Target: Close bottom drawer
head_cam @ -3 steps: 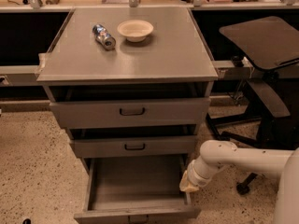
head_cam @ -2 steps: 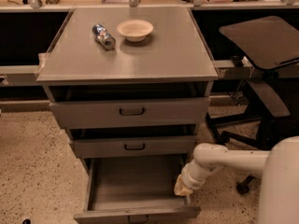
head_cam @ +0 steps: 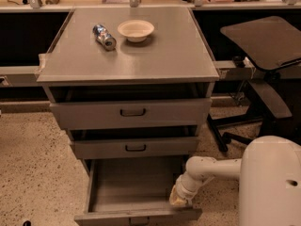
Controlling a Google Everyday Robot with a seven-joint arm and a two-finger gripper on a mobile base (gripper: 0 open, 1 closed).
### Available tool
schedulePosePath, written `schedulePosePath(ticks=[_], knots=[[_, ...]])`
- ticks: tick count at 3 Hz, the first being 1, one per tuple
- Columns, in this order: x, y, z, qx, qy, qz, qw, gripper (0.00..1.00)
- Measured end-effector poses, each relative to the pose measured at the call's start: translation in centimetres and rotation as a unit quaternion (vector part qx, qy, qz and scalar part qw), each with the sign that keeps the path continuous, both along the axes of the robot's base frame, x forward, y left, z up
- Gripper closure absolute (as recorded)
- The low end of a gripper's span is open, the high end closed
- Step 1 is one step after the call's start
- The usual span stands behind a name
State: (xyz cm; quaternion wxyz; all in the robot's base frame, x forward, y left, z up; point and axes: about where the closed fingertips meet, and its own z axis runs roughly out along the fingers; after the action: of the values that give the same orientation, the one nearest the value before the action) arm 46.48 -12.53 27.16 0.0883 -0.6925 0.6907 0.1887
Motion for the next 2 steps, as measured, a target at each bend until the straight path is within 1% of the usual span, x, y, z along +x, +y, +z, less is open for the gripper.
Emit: schedulePosePath(ticks=[1, 2], knots=[[-0.47, 0.90, -1.02, -0.001, -0.011, 0.022, 0.9997, 1.00], [-1.43, 1.67, -1.66, -0.005, -0.018, 0.033, 0.9993, 1.00]])
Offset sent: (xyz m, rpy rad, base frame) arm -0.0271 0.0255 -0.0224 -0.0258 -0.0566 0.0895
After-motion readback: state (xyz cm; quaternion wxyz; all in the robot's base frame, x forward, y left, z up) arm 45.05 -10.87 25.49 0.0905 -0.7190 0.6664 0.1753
